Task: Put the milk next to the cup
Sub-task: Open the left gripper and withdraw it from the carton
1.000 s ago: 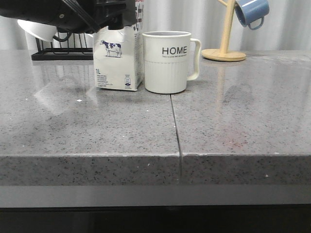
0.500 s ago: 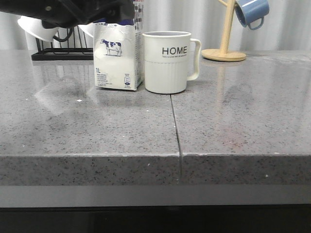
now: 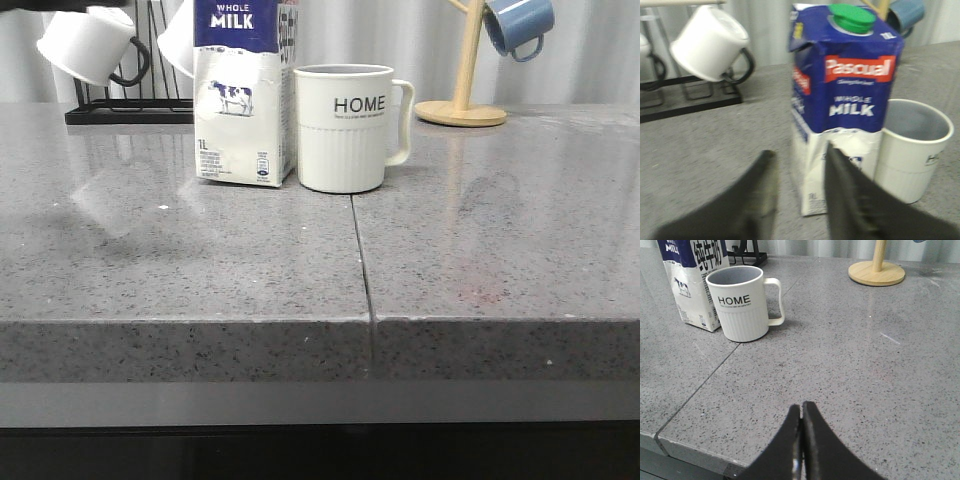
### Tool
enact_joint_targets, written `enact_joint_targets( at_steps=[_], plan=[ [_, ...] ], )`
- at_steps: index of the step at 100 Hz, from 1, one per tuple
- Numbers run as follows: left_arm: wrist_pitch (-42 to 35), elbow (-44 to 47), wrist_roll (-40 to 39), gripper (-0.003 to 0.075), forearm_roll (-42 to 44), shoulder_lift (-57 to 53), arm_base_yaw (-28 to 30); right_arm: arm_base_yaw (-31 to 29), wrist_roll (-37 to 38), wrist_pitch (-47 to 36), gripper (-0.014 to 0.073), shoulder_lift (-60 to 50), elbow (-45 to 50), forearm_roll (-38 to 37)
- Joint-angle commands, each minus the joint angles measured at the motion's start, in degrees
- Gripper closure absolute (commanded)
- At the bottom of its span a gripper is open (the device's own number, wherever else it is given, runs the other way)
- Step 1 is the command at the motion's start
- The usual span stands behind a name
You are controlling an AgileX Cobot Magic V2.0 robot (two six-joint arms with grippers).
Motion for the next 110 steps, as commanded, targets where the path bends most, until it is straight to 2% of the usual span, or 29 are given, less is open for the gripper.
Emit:
enact_joint_targets(
  at_steps=[1,36,56,82,110],
  plan=[
    [-1.41,-0.15,0.06,0.0741,-0.33,-4.56,2.43,-0.05,-0.38,-4.17,0.061,0.23,-1.43,-0.24],
    [-0.45,9.58,0.27,0.0741,-0.33,-20.62,13.46,-0.05,-0.38,-4.17,0.061,0.23,-1.43,-0.24],
    [9.98,13.21,3.86,0.0741,-0.22,-31.81,18.63,-0.05,-0.38,-4.17,0.061,0.23,-1.43,-0.24],
    [19.45,16.63,3.86,0.0741,1.37,-43.53,23.31,-0.05,-0.38,-4.17,0.061,0.23,-1.43,-0.24],
    [19.82,23.5,3.86,0.0741,1.37,-52.71,25.58,-0.05,-0.38,-4.17,0.061,0.23,-1.43,-0.24]
  ],
)
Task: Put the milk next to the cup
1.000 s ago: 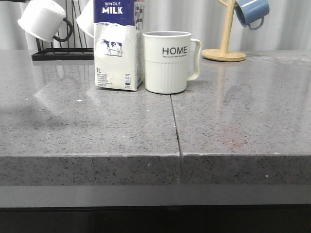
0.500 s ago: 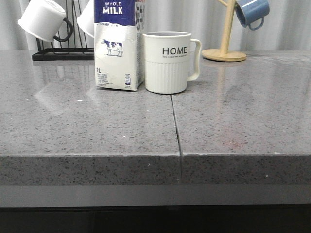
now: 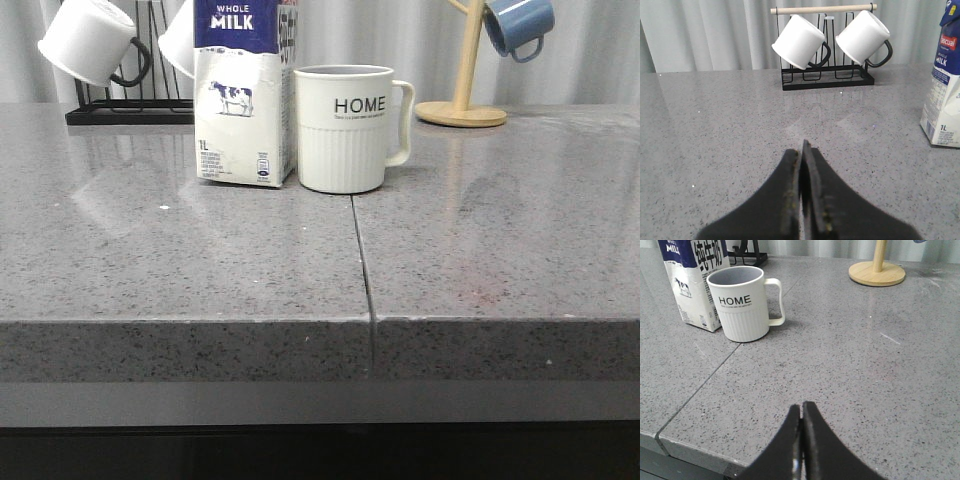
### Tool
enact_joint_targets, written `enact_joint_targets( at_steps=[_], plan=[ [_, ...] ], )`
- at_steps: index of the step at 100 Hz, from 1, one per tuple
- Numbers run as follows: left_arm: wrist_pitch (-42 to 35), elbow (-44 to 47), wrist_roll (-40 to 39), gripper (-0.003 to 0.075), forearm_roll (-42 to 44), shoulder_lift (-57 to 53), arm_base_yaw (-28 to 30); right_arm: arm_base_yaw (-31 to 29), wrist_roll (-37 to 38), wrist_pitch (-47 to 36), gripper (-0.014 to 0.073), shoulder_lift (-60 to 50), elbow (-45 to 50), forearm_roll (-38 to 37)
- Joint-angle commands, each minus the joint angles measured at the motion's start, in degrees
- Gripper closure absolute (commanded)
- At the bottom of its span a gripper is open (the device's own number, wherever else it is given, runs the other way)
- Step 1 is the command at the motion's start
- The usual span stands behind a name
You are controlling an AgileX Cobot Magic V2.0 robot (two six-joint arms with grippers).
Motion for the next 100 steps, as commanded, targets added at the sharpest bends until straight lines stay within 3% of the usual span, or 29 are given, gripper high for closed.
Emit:
enact_joint_targets(
  at_steps=[1,35,45,52,70,100],
  plan=[
    [-3.81,0.39,0.04,0.0741,-0.03,-1.84,0.22,-0.05,-0.38,-4.17,0.061,0.23,-1.43,-0.24],
    [-4.25,6.82,0.04,0.0741,1.03,-8.58,0.31,-0.05,-0.38,-4.17,0.061,0.23,-1.43,-0.24],
    [-4.41,8.95,-6.83,0.0741,8.62,-10.52,0.31,-0.05,-0.38,-4.17,0.061,0.23,-1.43,-0.24],
    [-5.14,10.97,-11.43,0.0741,9.3,-12.39,0.31,-0.05,-0.38,-4.17,0.061,0.23,-1.43,-0.24],
    [-5.51,16.84,-11.44,0.0741,9.3,-19.83,0.31,-0.05,-0.38,-4.17,0.061,0.23,-1.43,-0.24],
    [-3.02,17.46,-10.01,0.0741,9.44,-19.55,0.31,-0.05,-0.38,-4.18,0.061,0.22,-1.43,-0.24]
  ],
)
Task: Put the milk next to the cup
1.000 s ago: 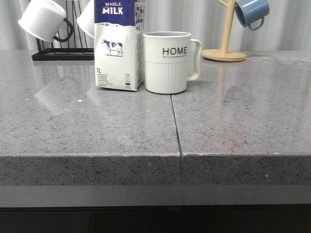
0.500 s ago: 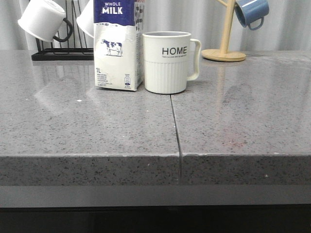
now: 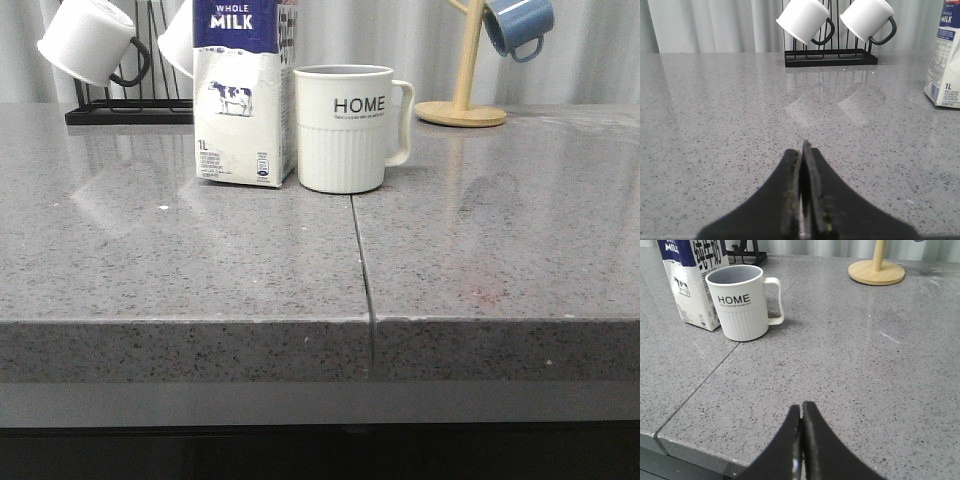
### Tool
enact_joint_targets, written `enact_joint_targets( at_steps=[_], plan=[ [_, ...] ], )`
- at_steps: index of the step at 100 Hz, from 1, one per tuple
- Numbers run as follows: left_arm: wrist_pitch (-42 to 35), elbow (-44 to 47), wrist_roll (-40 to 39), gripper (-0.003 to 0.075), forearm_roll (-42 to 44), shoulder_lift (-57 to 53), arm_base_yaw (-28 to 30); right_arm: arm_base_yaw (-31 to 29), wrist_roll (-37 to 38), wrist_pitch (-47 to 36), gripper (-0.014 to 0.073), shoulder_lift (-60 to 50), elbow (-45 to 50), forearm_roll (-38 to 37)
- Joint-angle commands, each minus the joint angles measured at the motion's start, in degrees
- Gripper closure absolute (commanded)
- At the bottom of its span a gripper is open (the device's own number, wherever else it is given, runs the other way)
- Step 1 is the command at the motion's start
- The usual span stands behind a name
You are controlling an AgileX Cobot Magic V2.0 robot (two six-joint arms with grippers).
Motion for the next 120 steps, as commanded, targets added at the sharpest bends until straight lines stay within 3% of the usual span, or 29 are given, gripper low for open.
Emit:
enact_joint_targets(
  at_steps=[1,89,106,120],
  plan=[
    [-4.03,2.6,0.0,0.0741,0.22,-1.72,0.31,-0.05,-0.38,-4.43,0.061,0.22,-1.43,-0.24],
    [-4.0,2.6,0.0,0.0741,0.22,-1.72,0.31,-0.33,-0.38,-5.26,0.061,0.22,-1.31,-0.24],
    [-4.0,2.6,0.0,0.0741,0.22,-1.72,0.31,-6.42,-0.43,-8.49,0.061,0.22,1.82,-0.24],
    [-4.0,2.6,0.0,0.0741,0.22,-1.72,0.31,-13.48,-2.86,-16.05,0.061,0.01,7.67,1.78]
  ],
)
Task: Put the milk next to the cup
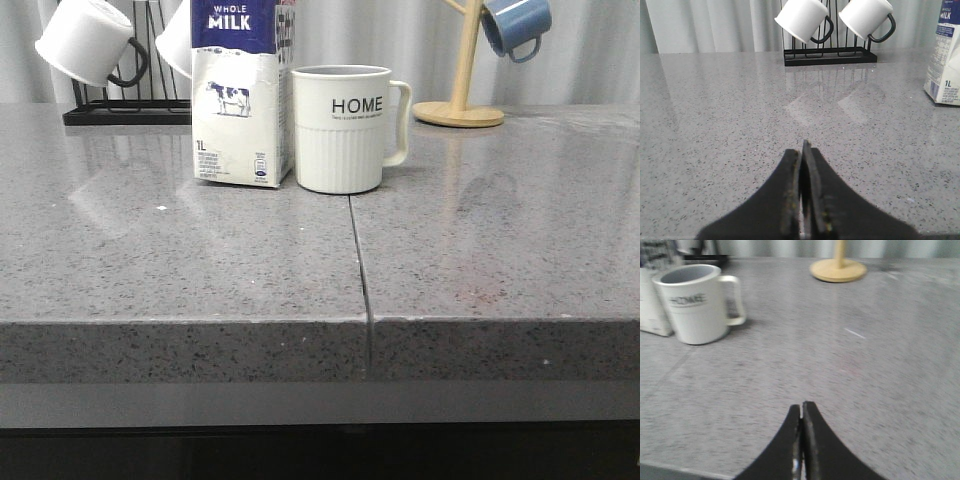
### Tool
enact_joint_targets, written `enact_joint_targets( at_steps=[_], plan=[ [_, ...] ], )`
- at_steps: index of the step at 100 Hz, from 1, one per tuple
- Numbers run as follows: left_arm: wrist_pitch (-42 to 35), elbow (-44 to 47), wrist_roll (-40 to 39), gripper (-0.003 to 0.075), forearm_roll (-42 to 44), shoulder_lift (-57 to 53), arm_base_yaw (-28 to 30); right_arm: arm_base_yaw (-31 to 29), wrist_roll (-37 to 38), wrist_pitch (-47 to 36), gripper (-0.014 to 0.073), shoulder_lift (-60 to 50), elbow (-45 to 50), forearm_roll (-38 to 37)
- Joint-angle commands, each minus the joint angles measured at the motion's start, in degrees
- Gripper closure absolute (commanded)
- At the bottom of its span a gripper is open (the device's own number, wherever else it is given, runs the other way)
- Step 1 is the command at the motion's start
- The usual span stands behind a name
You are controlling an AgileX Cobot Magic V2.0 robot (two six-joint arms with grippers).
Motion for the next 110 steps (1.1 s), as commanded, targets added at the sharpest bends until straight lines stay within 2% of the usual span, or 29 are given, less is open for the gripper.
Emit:
enact_joint_targets(
  at_steps=[1,11,22,34,40,52,110],
  plan=[
    [-4.25,2.6,0.0,0.0741,0.1,-1.72,0.31,-3.99,-2.75,-10.04,0.061,-0.07,1.87,1.57],
    [-4.25,2.6,0.0,0.0741,0.1,-1.72,0.31,-6.25,-9.49,-14.33,0.061,-2.71,5.74,4.94],
    [-4.25,2.6,0.0,0.0741,0.1,-1.72,0.31,-7.95,-12.42,-14.38,0.061,-7.02,9.15,8.93],
    [-4.25,2.6,0.0,0.0741,0.1,-1.72,0.31,-9.86,-12.43,-14.18,0.061,-11.75,12.73,8.95],
    [-4.25,2.6,0.0,0.0741,0.1,-1.72,0.31,-10.31,-12.43,-10.4,0.061,-14.61,12.61,8.74],
    [-4.25,2.6,0.0,0.0741,0.1,-1.72,0.31,-10.3,-12.43,-7.88,0.061,-19.75,12.66,8.06],
    [-4.25,2.6,0.0,0.0741,0.1,-1.72,0.31,-10.5,-12.43,-8.14,0.061,-19.52,12.67,8.01]
  ],
)
